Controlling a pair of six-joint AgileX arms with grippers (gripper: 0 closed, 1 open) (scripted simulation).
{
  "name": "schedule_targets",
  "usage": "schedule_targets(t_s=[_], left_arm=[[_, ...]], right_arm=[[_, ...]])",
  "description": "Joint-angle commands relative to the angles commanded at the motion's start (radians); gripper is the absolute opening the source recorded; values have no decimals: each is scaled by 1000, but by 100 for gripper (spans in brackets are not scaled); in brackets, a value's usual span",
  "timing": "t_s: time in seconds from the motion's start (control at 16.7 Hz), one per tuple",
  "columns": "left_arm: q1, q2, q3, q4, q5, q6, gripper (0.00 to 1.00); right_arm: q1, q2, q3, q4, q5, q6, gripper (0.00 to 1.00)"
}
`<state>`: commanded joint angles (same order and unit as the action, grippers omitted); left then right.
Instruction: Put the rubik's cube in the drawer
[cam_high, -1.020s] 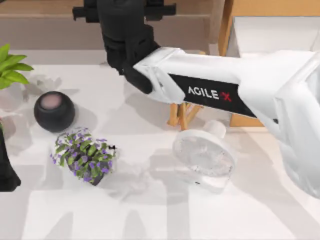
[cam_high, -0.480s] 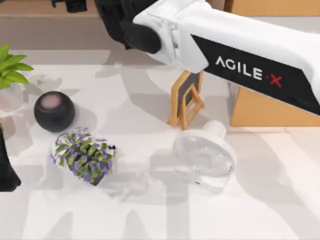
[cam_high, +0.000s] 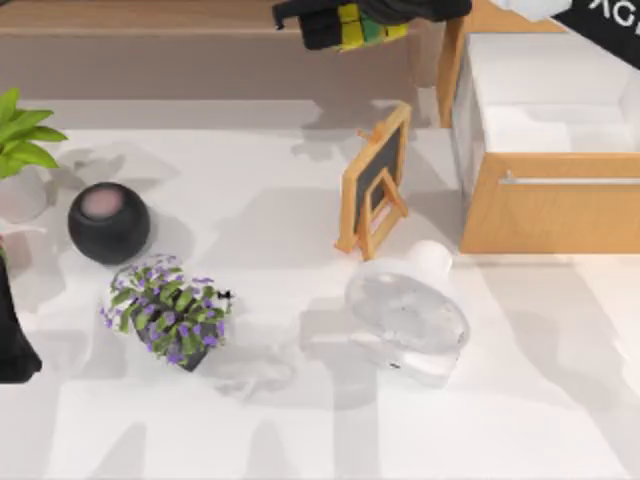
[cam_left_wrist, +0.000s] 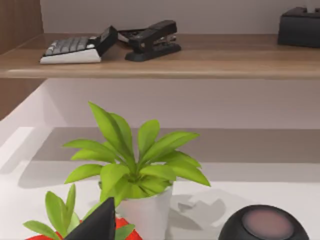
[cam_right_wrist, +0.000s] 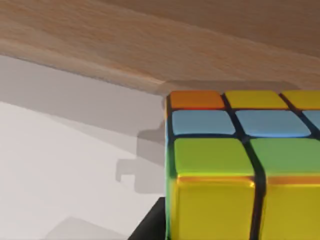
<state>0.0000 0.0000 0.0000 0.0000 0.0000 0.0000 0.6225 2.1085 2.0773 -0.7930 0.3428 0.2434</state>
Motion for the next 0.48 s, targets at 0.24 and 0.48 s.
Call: schedule_targets(t_s=[0.24,0.48], left_arm=[[0,0,0,0,0,0,100],[0,0,0,0,0,0,100]], right_arm=[[-175,27,51,-305,-100,-28,0],[-363,125,120,-486,-196,-62,0]])
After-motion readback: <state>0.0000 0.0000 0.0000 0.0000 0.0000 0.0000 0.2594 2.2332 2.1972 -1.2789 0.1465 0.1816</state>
